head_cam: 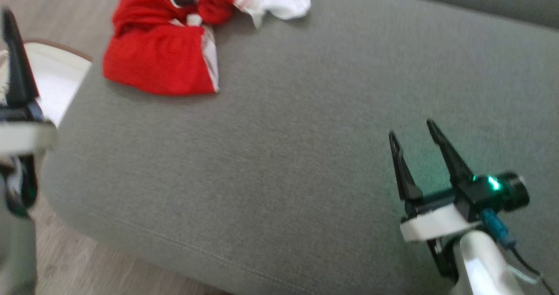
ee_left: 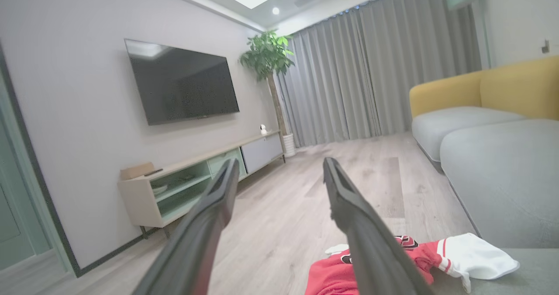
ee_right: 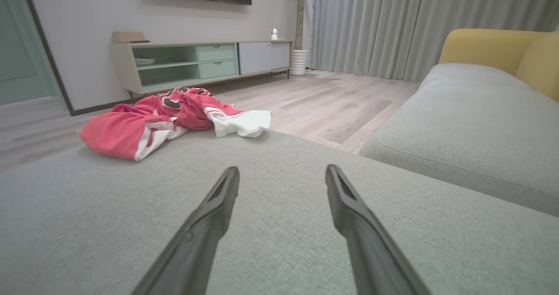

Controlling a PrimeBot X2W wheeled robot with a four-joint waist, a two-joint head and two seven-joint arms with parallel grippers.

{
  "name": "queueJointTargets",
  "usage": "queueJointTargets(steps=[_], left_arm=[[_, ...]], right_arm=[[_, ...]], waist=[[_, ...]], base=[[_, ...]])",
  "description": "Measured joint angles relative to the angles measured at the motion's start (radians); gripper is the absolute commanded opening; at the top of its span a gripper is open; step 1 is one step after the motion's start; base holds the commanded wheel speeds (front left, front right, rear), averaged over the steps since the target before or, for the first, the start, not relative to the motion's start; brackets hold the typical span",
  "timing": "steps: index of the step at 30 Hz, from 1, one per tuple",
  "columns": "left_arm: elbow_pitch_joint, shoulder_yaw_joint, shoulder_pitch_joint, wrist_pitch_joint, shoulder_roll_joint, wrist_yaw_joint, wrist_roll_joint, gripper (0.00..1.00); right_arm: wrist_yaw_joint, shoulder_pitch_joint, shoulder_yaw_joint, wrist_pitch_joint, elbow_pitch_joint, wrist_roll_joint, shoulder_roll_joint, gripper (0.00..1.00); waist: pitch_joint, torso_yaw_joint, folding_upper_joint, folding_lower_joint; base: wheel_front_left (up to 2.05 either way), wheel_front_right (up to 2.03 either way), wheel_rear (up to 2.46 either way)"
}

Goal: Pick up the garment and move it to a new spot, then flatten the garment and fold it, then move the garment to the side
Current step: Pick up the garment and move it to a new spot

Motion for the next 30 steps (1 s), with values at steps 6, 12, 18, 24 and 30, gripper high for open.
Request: queueJointTargets(steps=[6, 12, 18, 24, 30], left_arm=[[0.262, -0.055, -0.17, 0.099, 0.016, -0.055, -0.047, 1.0], [0.52, -0.105, -0.271, 0.163, -0.012, -0.078, -0.129, 1.0], [0.675, -0.176, -0.345, 0.249, -0.016, -0.094, -0.18, 1.0], [0.769, -0.194, -0.415, 0.284, -0.02, -0.094, -0.262, 1.0], [0.813, -0.208, -0.464, 0.309, -0.014, -0.094, -0.335, 0.0]], right_arm=[[0.0, -0.075, -0.002, 0.042, -0.051, -0.071, -0.002, 1.0], [0.0, -0.105, -0.019, 0.077, -0.124, -0.097, -0.044, 1.0], [0.0, -0.106, -0.049, 0.118, -0.201, -0.102, -0.086, 1.0], [0.0, -0.106, -0.056, 0.132, -0.272, -0.102, -0.101, 1.0], [0.0, -0.115, -0.053, 0.132, -0.291, -0.095, -0.101, 1.0]], waist=[[0.114, -0.048, 0.0, 0.0002], [0.222, -0.089, 0.0, 0.0002], [0.317, -0.115, 0.0, 0.0001], [0.386, -0.129, 0.0, -0.0001], [0.405, -0.145, 0.0, -0.0001]], base=[[0.0, 0.0, 0.0], [0.0, 0.0, 0.0], [0.0, 0.0, 0.0], [0.0, 0.0, 0.0], [0.0, 0.0, 0.0]])
